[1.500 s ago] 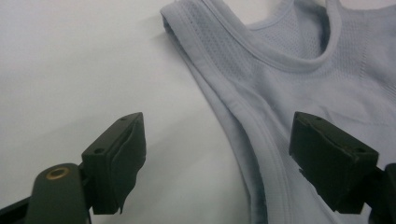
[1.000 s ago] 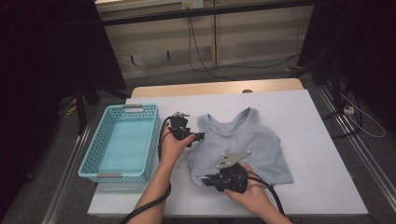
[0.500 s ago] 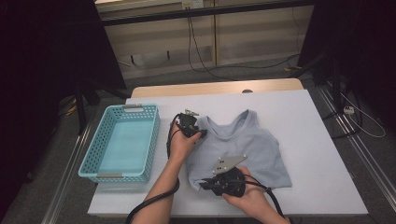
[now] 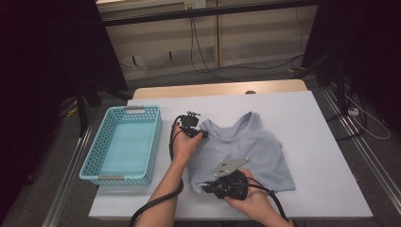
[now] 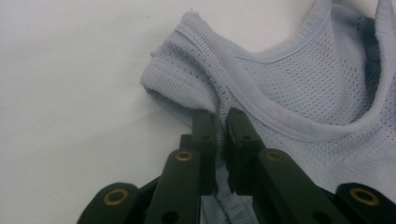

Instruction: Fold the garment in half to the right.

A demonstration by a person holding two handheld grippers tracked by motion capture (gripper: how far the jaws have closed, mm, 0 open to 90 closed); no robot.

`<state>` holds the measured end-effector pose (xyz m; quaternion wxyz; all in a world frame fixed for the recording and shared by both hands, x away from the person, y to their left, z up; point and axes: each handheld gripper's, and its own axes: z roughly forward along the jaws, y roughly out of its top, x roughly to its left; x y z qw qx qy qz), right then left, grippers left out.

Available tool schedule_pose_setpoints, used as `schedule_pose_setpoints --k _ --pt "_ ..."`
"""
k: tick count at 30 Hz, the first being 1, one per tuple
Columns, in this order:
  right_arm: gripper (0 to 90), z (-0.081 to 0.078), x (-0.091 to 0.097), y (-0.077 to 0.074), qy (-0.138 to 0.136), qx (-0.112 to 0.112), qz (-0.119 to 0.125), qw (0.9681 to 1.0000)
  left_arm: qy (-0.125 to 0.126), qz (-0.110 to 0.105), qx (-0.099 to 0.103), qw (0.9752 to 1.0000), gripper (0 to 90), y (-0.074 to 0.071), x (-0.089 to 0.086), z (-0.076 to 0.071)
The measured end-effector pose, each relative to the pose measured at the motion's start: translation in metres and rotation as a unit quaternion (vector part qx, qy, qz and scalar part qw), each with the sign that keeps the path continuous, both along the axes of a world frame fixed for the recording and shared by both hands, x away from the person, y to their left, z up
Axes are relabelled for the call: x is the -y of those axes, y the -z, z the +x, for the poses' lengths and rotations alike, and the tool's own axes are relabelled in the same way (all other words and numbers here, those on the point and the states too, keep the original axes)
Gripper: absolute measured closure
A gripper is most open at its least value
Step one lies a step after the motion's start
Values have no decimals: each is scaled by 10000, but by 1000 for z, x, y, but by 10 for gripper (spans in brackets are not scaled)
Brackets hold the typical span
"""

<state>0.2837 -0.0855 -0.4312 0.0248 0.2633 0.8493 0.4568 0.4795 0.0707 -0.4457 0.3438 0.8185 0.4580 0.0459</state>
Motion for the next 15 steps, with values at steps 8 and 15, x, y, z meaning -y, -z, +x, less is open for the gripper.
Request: schedule_pose_setpoints --k 8,15 --pt "856 0 0 -1 50 50 93 9999 -117 -58 -16 9999 843 -13 -11 4" --pt "855 -1 -3 -2 7 27 188 9998 -205 31 48 9998 843 -16 -23 3"
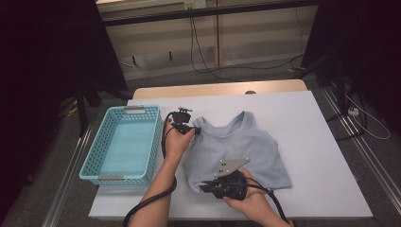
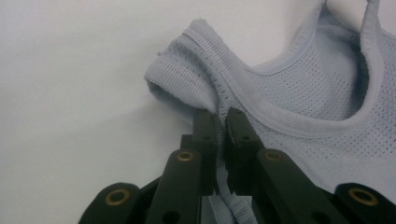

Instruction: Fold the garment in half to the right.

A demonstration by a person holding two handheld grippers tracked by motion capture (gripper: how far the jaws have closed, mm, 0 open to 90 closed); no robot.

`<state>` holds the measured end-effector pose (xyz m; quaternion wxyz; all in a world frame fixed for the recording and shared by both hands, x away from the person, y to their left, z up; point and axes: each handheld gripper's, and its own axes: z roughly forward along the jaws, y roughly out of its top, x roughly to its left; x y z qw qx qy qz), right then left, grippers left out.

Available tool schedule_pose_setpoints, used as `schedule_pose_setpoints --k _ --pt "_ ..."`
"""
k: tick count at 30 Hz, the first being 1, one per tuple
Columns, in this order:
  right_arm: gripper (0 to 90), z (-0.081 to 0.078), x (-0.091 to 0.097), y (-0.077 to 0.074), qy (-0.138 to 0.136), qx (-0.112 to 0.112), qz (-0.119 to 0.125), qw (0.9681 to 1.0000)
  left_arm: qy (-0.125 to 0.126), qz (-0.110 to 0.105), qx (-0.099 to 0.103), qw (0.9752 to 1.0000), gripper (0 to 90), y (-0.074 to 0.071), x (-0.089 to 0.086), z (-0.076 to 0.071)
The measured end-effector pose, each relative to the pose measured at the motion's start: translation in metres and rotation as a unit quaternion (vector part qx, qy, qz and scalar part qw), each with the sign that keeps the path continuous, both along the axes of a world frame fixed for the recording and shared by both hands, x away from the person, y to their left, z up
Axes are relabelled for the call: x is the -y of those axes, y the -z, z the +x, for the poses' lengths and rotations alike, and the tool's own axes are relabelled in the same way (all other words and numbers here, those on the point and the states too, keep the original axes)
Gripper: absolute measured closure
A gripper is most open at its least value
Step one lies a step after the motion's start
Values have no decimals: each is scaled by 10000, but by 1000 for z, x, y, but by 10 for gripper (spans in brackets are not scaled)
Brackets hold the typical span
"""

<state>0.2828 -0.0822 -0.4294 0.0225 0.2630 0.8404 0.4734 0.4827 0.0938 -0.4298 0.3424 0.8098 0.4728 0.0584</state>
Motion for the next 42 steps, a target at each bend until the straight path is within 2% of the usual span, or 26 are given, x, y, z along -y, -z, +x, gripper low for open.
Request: schedule_pose_setpoints --k 9,15,21,28,39,42 --pt "855 2 -9 1 -100 15 38 9999 -150 -69 -107 9998 842 -4 -18 -1" --pt "855 1 -14 -2 -122 100 45 9999 -168 3 -105 9998 842 -8 -23 -2" --pt "855 2 -16 -2 -128 81 67 9999 -184 77 -112 9997 842 -13 -26 -2" --pt "855 2 -16 -2 -129 154 83 9998 -191 62 -151 9997 842 -17 -27 -2" --pt "856 3 -21 -6 -175 143 205 9995 -245 152 -128 9995 842 -25 -34 -3" --pt "855 3 -23 -6 -204 161 206 9994 -274 87 -154 9995 842 -27 -38 -4"
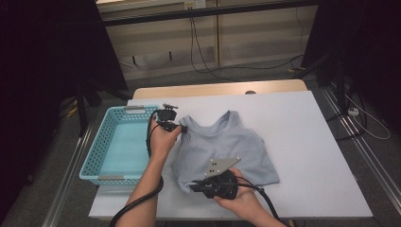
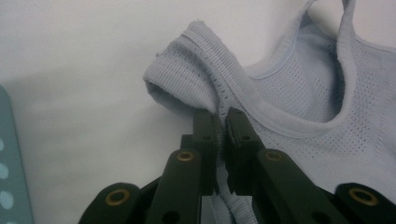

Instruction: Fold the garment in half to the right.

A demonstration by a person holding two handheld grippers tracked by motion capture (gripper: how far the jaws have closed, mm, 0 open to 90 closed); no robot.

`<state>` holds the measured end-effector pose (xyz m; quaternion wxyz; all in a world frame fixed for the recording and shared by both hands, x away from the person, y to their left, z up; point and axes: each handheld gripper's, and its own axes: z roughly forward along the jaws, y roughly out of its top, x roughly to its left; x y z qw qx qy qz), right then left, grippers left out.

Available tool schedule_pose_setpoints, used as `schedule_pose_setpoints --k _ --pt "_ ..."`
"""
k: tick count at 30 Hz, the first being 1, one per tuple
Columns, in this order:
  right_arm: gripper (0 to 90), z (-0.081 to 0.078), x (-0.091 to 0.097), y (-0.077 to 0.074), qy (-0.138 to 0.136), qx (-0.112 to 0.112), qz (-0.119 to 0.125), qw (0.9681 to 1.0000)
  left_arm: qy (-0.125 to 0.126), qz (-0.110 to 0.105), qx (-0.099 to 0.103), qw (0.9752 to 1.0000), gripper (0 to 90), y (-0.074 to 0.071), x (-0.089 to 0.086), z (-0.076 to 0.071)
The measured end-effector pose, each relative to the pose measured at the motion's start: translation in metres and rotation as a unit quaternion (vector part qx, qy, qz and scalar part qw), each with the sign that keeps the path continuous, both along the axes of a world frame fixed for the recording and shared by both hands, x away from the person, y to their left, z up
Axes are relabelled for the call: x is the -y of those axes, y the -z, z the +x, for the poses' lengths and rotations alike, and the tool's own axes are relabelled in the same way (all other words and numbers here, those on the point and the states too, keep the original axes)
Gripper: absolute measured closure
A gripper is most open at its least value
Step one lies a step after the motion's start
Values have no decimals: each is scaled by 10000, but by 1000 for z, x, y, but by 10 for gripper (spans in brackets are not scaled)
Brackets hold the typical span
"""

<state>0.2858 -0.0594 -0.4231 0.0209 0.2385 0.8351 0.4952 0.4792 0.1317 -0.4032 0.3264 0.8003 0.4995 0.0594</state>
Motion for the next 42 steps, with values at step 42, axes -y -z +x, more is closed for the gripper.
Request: schedule_pose_setpoints --k 42 --pt "855 1 -20 1 -313 13 61 9995 -269 145 6 9995 842 -12 -26 -10"
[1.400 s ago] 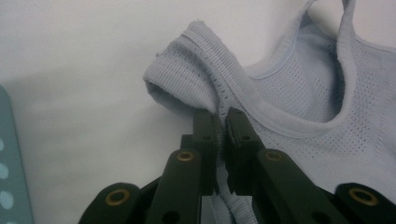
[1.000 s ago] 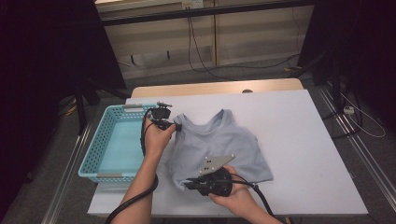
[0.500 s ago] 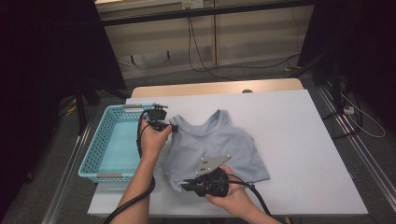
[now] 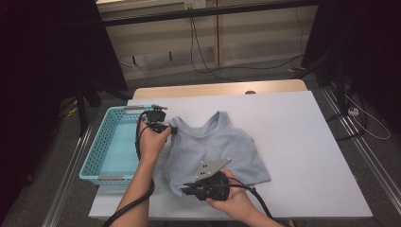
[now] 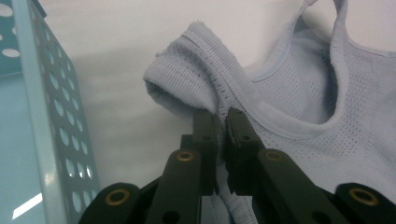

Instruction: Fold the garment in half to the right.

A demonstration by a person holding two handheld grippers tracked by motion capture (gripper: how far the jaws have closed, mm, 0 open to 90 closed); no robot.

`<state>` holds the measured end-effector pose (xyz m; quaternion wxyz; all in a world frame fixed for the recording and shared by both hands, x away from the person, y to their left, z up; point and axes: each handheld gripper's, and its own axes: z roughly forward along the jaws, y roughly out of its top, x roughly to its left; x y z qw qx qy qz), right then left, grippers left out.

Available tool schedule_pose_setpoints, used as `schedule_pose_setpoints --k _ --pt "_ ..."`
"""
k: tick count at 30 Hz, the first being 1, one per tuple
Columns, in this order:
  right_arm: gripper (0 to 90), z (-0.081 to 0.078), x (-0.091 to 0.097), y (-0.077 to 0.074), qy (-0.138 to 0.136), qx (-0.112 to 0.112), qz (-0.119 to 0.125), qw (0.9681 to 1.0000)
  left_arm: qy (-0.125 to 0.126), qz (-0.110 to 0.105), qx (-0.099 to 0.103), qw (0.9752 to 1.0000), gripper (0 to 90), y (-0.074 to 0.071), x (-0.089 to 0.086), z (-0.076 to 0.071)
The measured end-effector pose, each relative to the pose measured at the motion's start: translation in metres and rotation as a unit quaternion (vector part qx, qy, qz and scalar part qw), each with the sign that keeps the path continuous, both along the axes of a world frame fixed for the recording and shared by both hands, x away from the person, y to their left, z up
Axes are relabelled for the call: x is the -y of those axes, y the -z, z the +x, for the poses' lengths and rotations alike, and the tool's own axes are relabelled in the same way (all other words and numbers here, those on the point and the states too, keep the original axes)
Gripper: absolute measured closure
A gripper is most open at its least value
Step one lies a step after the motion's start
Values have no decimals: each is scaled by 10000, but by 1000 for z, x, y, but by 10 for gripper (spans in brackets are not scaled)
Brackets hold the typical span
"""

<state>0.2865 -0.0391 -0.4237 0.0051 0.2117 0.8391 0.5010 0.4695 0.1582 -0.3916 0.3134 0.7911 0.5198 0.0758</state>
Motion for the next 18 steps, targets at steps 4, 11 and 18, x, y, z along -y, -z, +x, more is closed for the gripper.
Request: schedule_pose_setpoints --k 4,11,18 --pt "856 0 1 -1 -5 -1 25 10000 -24 -3 -22 10000 842 -1 0 0" --pt "855 0 2 -3 3 9 96 10000 -34 14 -22 10000 842 -7 0 -1" --pt "855 -2 1 -5 -18 19 156 9999 -37 51 -77 10000 842 -11 -4 -2"
